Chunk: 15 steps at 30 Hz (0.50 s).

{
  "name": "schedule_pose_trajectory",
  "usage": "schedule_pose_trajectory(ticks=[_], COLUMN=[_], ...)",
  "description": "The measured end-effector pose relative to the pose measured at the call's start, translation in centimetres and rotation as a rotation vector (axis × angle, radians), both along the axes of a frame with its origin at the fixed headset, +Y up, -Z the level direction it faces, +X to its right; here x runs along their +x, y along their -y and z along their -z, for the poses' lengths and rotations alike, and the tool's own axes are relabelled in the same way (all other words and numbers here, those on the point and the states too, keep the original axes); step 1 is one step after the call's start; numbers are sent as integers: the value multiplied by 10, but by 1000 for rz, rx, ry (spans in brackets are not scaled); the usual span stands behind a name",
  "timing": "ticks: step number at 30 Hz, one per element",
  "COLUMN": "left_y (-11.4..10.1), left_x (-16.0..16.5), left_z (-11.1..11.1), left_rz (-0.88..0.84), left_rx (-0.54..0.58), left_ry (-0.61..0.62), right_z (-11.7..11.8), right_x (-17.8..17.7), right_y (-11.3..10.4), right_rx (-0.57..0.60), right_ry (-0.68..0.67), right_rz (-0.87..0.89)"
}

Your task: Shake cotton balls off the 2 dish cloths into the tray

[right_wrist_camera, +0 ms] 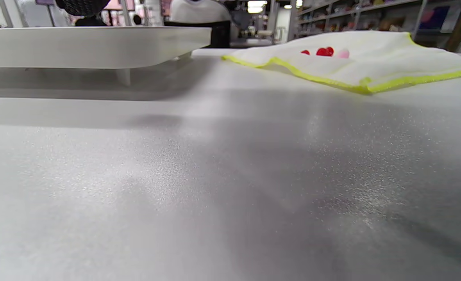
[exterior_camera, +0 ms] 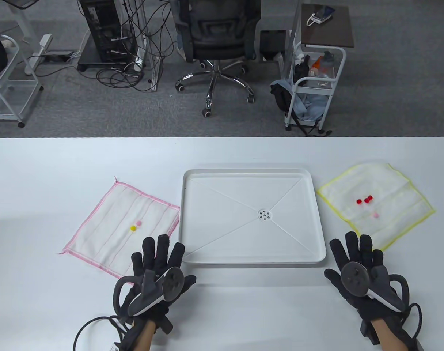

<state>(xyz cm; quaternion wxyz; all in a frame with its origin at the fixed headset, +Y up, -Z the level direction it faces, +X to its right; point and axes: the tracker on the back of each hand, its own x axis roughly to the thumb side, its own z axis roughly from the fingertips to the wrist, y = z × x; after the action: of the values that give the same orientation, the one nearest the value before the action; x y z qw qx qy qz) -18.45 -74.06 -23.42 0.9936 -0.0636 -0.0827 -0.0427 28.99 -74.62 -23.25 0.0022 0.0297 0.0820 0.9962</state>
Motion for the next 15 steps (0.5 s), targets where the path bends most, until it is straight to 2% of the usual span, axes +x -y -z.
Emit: schedule_pose_trajectory(ticks=[15], left_y=[-2], left_x=[0], left_z=[0], left_rz=[8], left_rx=[-17], left_ry=[4], right_z=[0], right_x=[0], right_y=[-1], right_rx=[-6], right_ry=[7], right_rz=[-3])
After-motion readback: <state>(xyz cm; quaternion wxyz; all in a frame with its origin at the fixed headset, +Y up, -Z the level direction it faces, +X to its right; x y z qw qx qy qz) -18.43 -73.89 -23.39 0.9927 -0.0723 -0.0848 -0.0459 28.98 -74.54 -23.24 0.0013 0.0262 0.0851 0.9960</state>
